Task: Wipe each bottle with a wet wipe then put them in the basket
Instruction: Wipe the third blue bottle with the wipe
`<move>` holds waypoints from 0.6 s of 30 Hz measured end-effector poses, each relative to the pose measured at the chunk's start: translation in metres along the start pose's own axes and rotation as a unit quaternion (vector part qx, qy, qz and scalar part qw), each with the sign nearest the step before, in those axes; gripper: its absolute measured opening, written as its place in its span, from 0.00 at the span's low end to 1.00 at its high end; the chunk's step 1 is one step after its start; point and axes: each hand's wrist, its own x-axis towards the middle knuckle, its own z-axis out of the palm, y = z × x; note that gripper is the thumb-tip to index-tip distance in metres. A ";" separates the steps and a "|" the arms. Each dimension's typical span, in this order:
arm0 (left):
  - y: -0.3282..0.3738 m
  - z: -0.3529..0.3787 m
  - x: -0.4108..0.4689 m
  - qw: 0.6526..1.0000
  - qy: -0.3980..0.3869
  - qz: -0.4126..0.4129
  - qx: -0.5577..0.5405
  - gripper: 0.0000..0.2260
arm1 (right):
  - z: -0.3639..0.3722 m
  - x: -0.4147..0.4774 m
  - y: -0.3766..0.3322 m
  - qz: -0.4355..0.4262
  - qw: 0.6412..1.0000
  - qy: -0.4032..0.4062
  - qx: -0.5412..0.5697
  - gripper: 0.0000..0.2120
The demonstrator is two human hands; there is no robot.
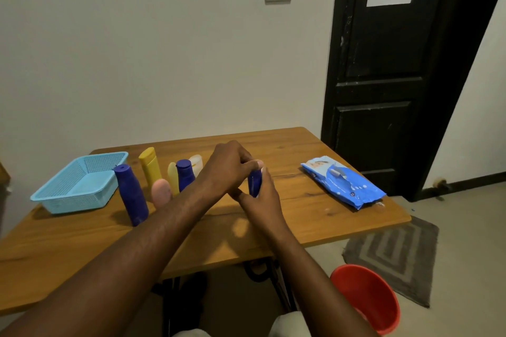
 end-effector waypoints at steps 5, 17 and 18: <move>-0.003 0.002 -0.003 1.000 0.006 0.000 -0.024 0.10 | 0.007 -0.018 0.031 0.082 0.987 -0.028 -0.136 0.46; 0.000 -0.003 -0.001 1.000 0.002 0.011 -0.008 0.12 | 0.020 -0.023 0.019 0.076 0.995 0.006 -0.057 0.56; -0.001 -0.003 -0.001 1.000 0.004 0.011 -0.009 0.13 | 0.019 -0.017 0.017 0.079 0.995 0.013 -0.057 0.54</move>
